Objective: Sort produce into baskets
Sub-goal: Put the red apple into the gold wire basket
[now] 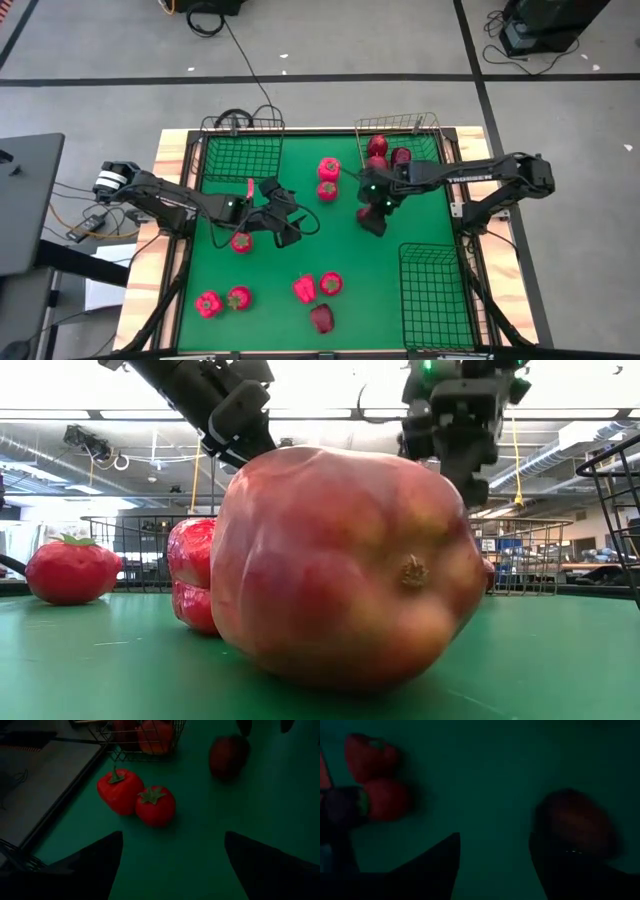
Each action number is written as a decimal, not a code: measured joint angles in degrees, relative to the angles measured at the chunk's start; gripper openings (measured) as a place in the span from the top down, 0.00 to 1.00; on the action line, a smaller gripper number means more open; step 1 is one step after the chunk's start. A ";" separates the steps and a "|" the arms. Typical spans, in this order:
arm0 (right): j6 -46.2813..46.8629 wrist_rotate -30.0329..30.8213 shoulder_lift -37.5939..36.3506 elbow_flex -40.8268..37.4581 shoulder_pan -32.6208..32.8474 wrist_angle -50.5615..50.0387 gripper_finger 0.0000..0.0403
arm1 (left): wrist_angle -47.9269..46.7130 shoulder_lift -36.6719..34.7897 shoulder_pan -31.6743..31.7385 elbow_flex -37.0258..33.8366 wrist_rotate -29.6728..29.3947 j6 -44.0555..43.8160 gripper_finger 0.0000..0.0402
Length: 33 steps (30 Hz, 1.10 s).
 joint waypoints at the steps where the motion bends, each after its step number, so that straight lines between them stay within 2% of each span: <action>1: 0.01 1.57 0.05 1.45 0.55 -1.68 0.39 | 0.06 0.00 0.00 0.00 0.00 0.17 0.12; 6: -0.97 16.77 0.09 6.52 4.28 -4.74 0.39 | -0.56 0.00 0.00 0.00 0.02 0.16 0.12; 10: -9.38 17.95 2.72 6.40 8.37 -2.71 0.38 | -1.79 0.00 0.00 0.00 0.01 0.07 0.12; 15: -20.69 31.10 5.02 6.39 12.87 -2.97 0.32 | 0.56 0.13 0.00 -0.92 0.02 0.25 0.12; 17: -24.36 34.46 5.04 6.38 13.63 -2.85 0.29 | 1.11 0.29 0.00 -1.29 0.02 0.26 0.12; 19: -25.73 33.65 4.92 6.40 13.75 -2.12 0.25 | 2.07 0.43 0.00 -1.58 0.03 0.12 0.12; 24: -24.60 26.54 5.77 6.45 12.05 -2.34 0.16 | 1.80 0.80 0.00 -1.75 0.07 -0.32 0.12; 33: -25.99 25.54 13.86 6.36 9.38 -4.71 0.13 | 1.94 0.81 0.00 -1.75 0.07 -0.46 0.12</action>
